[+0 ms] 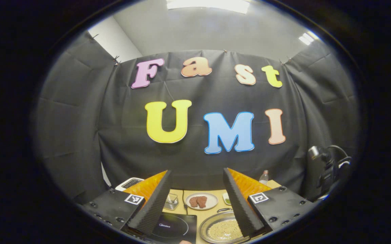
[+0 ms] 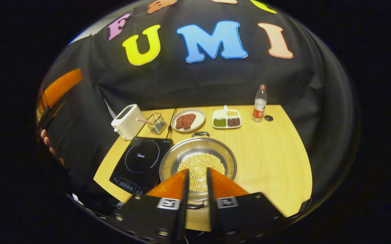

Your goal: First push the handle of the pot to place it horizontally, then grasp the pot with both hands and set it on the induction cooktop.

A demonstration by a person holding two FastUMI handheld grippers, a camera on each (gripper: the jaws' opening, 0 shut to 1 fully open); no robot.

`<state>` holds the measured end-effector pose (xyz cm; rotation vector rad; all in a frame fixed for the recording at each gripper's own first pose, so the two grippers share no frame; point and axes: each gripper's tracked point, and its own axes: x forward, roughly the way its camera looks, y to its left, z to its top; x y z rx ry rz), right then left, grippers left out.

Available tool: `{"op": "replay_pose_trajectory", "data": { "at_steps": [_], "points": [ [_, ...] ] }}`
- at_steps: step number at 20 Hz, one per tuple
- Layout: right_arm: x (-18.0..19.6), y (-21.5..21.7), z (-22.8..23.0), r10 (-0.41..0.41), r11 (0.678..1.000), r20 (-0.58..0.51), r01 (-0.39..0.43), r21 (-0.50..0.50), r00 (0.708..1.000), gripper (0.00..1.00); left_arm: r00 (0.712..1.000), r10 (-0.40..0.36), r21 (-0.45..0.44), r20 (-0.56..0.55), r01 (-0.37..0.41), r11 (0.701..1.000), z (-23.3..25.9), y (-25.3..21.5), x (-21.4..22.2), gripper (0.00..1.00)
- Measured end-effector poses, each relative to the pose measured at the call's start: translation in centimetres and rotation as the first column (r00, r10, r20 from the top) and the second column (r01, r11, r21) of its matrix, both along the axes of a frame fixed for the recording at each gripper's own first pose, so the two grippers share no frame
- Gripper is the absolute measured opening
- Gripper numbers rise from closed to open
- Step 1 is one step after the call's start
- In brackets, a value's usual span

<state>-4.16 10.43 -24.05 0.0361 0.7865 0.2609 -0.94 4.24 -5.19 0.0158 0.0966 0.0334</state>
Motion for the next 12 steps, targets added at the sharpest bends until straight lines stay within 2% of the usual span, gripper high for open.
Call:
{"op": "replay_pose_trajectory", "data": {
  "at_steps": [1, 2, 4, 8, 10, 11, 12],
  "points": [
    [-0.2, 0.9, -1.0, 0.019, 1.000, -0.043, -0.018, 0.021, 0.999, 0.12, 1.000, 0.010, 0.001, -0.002, -0.010, 1.000, -0.1, 0.6, -0.2, 0.99],
    [-0.8, 1.7, -2.3, 0.040, 0.999, -0.093, -0.037, 0.036, 0.995, 0.19, 1.000, 0.021, 0.001, -0.006, -0.021, 1.000, -0.4, 1.1, -0.3, 0.99],
    [-1.8, 2.9, -4.5, 0.079, 0.996, -0.175, -0.070, 0.059, 0.981, 0.19, 0.999, 0.047, -0.001, -0.017, -0.047, 0.999, -0.8, 2.4, -0.8, 0.97],
    [-3.4, 4.7, -7.8, 0.146, 0.989, -0.275, -0.133, 0.066, 0.950, 0.19, 0.994, 0.103, -0.003, -0.034, -0.103, 0.995, -1.6, 4.9, -2.0, 0.99],
    [-4.1, 4.5, -9.0, 0.140, 0.990, -0.318, -0.134, 0.041, 0.938, 0.19, 0.991, 0.126, 0.000, -0.045, -0.127, 0.992, -2.0, 5.9, -2.4, 0.97],
    [-4.2, 4.8, -8.7, 0.146, 0.989, -0.347, -0.134, 0.058, 0.927, 0.01, 0.989, 0.137, 0.001, -0.047, -0.137, 0.991, -2.1, 6.4, -2.7, 0.97],
    [-4.5, 5.5, -10.1, 0.155, 0.988, -0.367, -0.136, 0.076, 0.917, 0.06, 0.988, 0.146, 0.003, -0.048, -0.146, 0.989, -2.1, 6.9, -3.0, 0.96]
  ]
}}
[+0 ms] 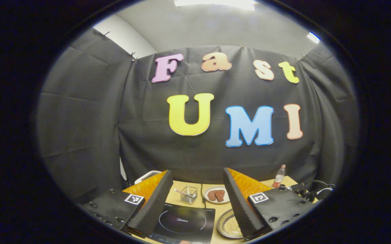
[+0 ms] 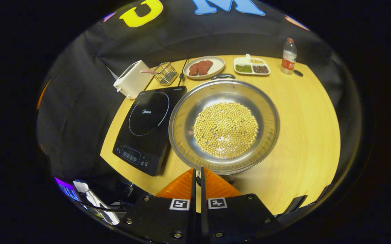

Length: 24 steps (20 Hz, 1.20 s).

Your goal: First push the handle of the pot to place it horizontally, then grasp the pot with both hands and set it on the induction cooktop.

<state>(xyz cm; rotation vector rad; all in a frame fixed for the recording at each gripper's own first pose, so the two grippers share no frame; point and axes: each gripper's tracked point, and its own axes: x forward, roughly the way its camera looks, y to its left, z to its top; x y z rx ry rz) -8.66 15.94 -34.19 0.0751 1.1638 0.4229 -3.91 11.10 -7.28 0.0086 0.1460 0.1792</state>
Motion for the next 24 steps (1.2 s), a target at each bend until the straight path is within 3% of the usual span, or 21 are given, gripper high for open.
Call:
{"op": "replay_pose_trajectory", "data": {
  "at_steps": [8, 15, 24],
  "points": [
    [-0.3, 2.6, -5.7, 0.014, 1.000, -0.128, -0.015, -0.007, 0.992, 0.06, 0.999, 0.038, 0.009, -0.016, -0.038, 0.999, -0.6, 2.1, -0.6, 0.99],
    [-0.1, 3.5, -7.9, -0.076, 0.995, -0.201, 0.088, 0.053, 0.977, 0.05, 0.999, 0.036, 0.014, -0.031, -0.036, 0.999, -1.1, 2.7, 0.2, 0.99],
    [-0.1, 0.2, -8.9, -0.134, 0.988, -0.211, 0.147, 0.048, 0.968, 0.01, 0.999, -0.007, 0.016, -0.035, 0.008, 1.000, -1.1, 0.9, 1.0, 0.99]
  ]
}}
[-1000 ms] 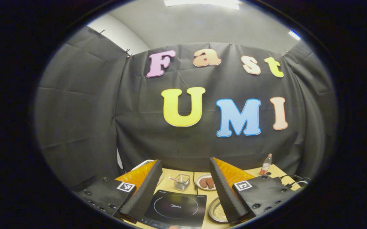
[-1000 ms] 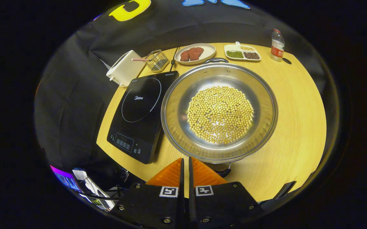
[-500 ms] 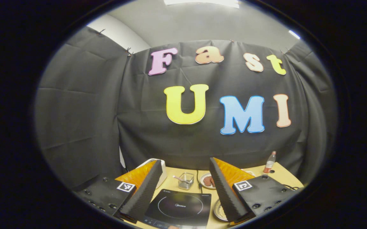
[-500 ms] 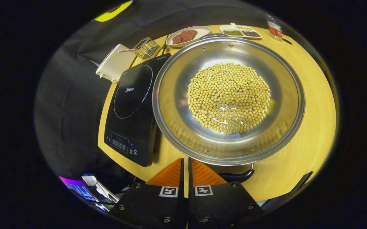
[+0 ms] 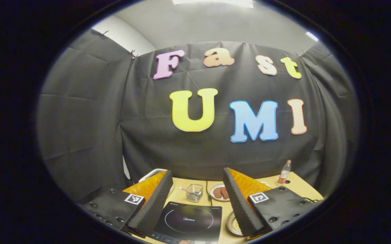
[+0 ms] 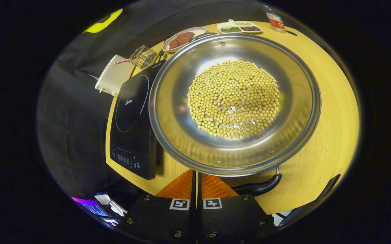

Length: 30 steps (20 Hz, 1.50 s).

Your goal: First push the handle of the pot to place it horizontally, then grasp the pot with both hands and set it on the induction cooktop.

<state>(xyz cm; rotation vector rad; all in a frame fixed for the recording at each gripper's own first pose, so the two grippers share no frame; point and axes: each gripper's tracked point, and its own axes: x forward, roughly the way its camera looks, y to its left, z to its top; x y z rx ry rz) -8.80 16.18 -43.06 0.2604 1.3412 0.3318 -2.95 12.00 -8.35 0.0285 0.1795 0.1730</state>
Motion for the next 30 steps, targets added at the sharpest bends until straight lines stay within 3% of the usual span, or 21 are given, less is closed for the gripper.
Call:
{"op": "replay_pose_trajectory", "data": {
  "at_steps": [5, 10, 16, 27, 30],
  "points": [
    [0.6, -3.4, -0.2, -0.047, 0.998, 0.020, 0.048, -0.042, 0.999, 0.01, 1.000, -0.025, -0.010, 0.003, 0.025, 1.000, 0.0, -1.4, 0.3, 0.99],
    [1.0, -7.4, -0.5, -0.005, 0.988, 0.068, 0.015, -0.151, 0.998, 0.01, 0.999, -0.050, -0.013, -0.007, 0.050, 0.999, -0.3, -2.9, 0.4, 0.99],
    [1.7, -10.8, -0.8, -0.040, 0.978, 0.075, 0.055, -0.202, 0.996, 0.01, 0.997, -0.075, -0.001, 0.004, 0.075, 0.997, 0.4, -4.3, 0.2, 0.99],
    [5.3, -18.4, -1.4, -0.072, 0.918, 0.134, 0.118, -0.378, 0.988, 0.01, 0.991, -0.130, 0.016, -0.005, 0.130, 0.991, 0.6, -6.8, 1.1, 0.99],
    [6.8, -20.3, -1.4, -0.073, 0.904, 0.154, 0.131, -0.407, 0.985, 0.01, 0.982, -0.189, -0.009, -0.003, 0.189, 0.982, -0.4, -8.9, 1.8, 0.99]
  ]
}}
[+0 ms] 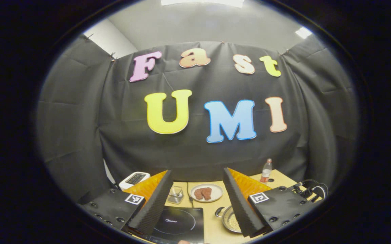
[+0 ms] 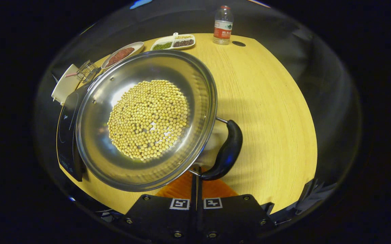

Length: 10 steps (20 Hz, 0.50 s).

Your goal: First push the handle of the pot to place it horizontally, then grasp the pot with both hands and set it on the induction cooktop.

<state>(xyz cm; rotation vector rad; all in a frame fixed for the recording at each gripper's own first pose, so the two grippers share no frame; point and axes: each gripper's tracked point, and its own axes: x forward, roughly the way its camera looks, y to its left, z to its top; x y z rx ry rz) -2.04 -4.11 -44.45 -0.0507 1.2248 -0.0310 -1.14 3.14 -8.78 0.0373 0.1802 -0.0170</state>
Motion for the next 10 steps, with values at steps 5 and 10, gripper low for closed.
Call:
{"op": "replay_pose_trajectory", "data": {
  "at_steps": [5, 10],
  "points": [
    [2.8, -2.1, 0.5, 0.002, 0.999, 0.031, 0.000, -0.042, 1.000, 0.01, 0.998, -0.050, -0.032, -0.041, 0.049, 0.998, -3.3, -1.6, 0.6, 0.96],
    [5.6, -3.2, 0.8, 0.046, 0.995, 0.050, -0.042, -0.089, 0.998, 0.01, 0.995, -0.080, -0.025, -0.064, 0.078, 0.997, -4.9, -2.8, 1.6, 0.95]
  ]
}}
